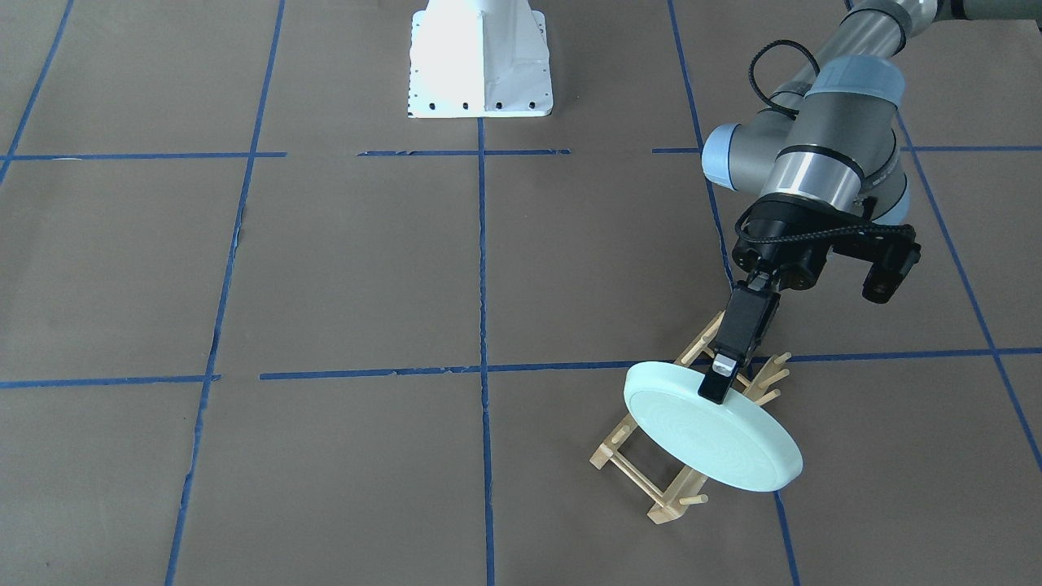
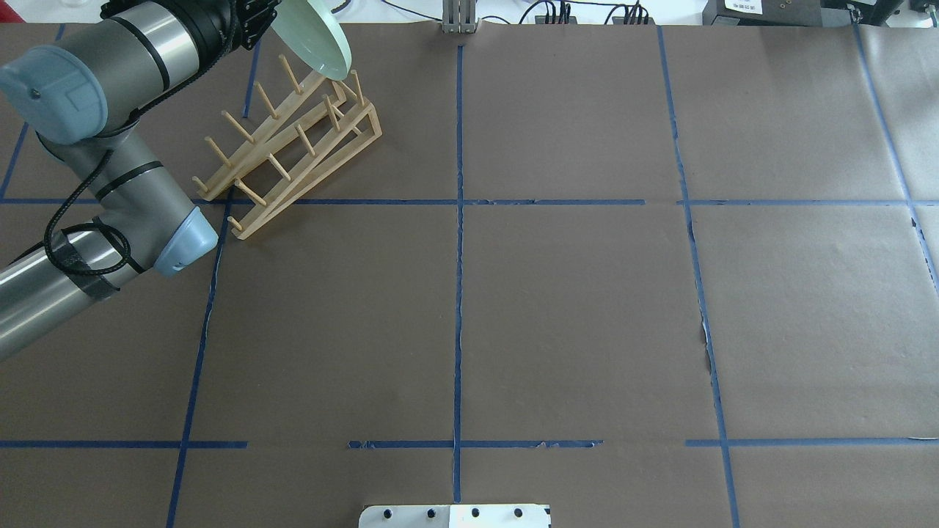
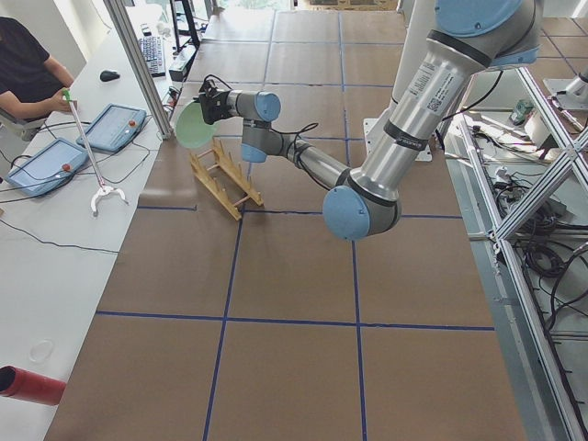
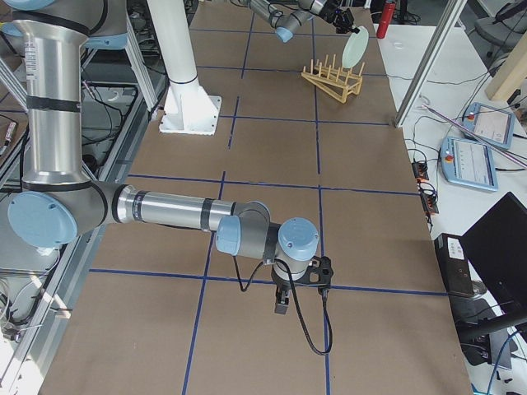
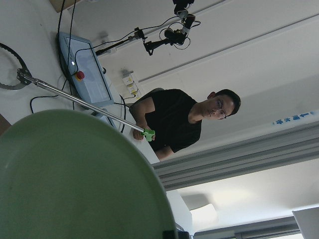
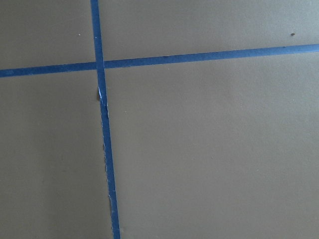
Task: Place plate on rack
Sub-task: 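Lower the upright plate into the rack slots with the left gripper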
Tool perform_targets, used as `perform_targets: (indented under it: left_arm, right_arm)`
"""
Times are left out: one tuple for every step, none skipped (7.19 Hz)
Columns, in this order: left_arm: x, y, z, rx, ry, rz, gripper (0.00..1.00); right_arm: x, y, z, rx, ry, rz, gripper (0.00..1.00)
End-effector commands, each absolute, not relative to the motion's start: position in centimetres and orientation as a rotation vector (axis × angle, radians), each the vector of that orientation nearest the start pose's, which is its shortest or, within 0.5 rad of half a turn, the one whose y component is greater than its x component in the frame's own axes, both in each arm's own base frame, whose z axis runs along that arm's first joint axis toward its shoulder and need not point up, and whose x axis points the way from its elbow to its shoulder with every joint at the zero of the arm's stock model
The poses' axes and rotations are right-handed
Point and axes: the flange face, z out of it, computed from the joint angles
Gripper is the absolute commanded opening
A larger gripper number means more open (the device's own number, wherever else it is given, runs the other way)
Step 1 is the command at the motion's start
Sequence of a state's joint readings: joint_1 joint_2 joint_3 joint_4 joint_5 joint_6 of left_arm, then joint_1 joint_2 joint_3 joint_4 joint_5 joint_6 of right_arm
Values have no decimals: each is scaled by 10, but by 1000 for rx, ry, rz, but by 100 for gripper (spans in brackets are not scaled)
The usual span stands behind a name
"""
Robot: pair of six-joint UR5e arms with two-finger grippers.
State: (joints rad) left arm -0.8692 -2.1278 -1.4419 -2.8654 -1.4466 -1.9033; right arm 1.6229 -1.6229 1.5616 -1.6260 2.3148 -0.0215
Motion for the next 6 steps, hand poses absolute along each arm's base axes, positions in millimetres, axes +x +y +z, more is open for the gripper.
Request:
perform_targets:
  left_arm:
    - [327, -602, 255, 560, 1717, -981, 0]
    - [332, -602, 258, 554, 1712, -980, 0]
    - [334, -603, 262, 553, 1706, -982, 0]
    - [337, -607, 265, 553, 1695, -988, 0]
    - [341, -611, 272, 549, 1677, -994, 0]
    - [344, -610, 274, 544, 1673, -992, 0]
  right_arm:
    - [90, -456, 695, -84, -747, 73, 100]
    - [90, -456, 696, -85, -747, 73, 100]
    - [90, -456, 695, -84, -747, 73, 100]
    - [90, -456, 695, -84, -747, 73, 100]
    - [90, -456, 695, -84, -747, 73, 100]
    - [90, -456, 695, -84, -747, 73, 100]
